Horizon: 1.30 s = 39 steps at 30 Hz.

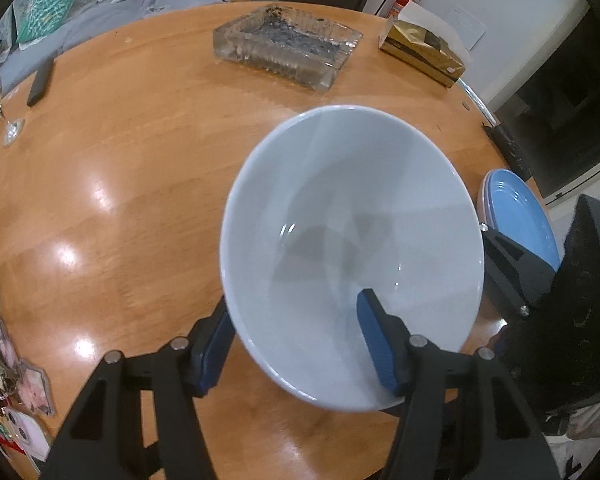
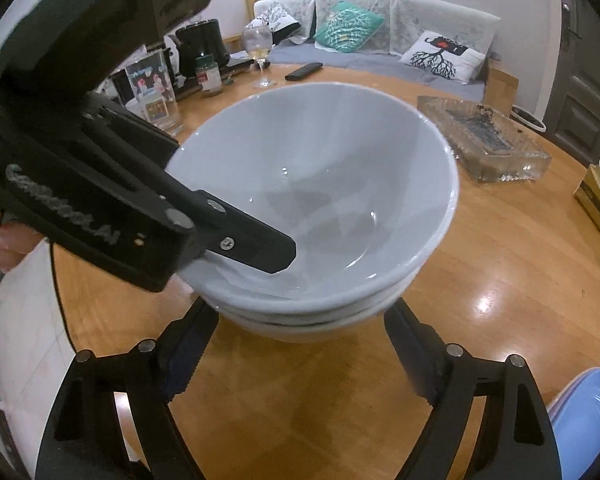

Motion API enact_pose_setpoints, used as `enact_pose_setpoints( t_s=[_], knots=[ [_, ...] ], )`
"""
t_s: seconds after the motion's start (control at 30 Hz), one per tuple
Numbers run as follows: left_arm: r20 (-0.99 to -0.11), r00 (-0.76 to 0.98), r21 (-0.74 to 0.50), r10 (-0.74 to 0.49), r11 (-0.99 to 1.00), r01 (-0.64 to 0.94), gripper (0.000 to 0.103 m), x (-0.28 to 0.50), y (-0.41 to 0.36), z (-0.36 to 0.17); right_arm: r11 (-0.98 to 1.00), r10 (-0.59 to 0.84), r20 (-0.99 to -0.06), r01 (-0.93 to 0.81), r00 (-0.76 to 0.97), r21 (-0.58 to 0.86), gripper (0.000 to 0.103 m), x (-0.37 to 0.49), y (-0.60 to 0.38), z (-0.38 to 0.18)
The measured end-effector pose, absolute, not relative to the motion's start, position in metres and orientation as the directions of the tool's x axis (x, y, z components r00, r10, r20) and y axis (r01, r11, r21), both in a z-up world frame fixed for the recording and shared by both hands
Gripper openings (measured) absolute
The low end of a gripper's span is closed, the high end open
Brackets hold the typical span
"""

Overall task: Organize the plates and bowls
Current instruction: 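Carry the nested white bowls with the left tool toward the blue plate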

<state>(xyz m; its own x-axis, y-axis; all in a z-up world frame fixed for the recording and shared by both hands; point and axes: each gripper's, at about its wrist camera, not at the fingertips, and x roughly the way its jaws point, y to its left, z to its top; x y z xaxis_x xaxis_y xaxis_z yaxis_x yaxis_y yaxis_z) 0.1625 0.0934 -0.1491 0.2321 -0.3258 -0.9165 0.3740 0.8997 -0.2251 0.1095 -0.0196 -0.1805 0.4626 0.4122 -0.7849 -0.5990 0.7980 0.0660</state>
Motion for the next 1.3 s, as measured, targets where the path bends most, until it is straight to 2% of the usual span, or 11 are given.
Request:
enact_pose_setpoints(
  t_s=[0.2, 0.4, 0.7, 0.87, 1.03, 1.3],
  knots=[
    [-0.916, 0.236, -0.214, -0.325, 0.892, 0.398, 0.057, 0.17, 0.093, -0.15, 0.774, 0.426, -0.79, -0.63, 0.441, 0.065, 0.095, 0.113, -0.013, -0.185],
    [-0.9, 0.238, -0.242, -0.366, 0.871, 0.428, 0.057, 0.186, 0.097, -0.152, 0.751, 0.466, -0.776, -0.654, 0.424, 0.093, 0.102, 0.132, -0.01, -0.191],
    [-0.887, 0.239, -0.266, -0.394, 0.86, 0.435, 0.056, 0.197, 0.095, -0.152, 0.711, 0.483, -0.797, -0.694, 0.362, 0.116, 0.102, 0.149, -0.004, -0.197],
    [-0.877, 0.271, -0.261, -0.396, 0.867, 0.424, 0.056, 0.195, 0.097, -0.151, 0.731, 0.469, -0.797, -0.674, 0.382, 0.107, 0.101, 0.149, 0.0, -0.197],
    [-0.86, 0.287, -0.267, -0.422, 0.851, 0.453, 0.056, 0.181, 0.096, -0.136, 0.728, 0.493, -0.748, -0.682, 0.445, 0.074, 0.101, 0.131, -0.009, -0.185],
    [-0.859, 0.319, -0.217, -0.401, 0.849, 0.481, 0.056, 0.162, 0.075, -0.114, 0.743, 0.505, -0.726, -0.664, 0.467, 0.09, 0.101, 0.113, -0.024, -0.168]
  ],
)
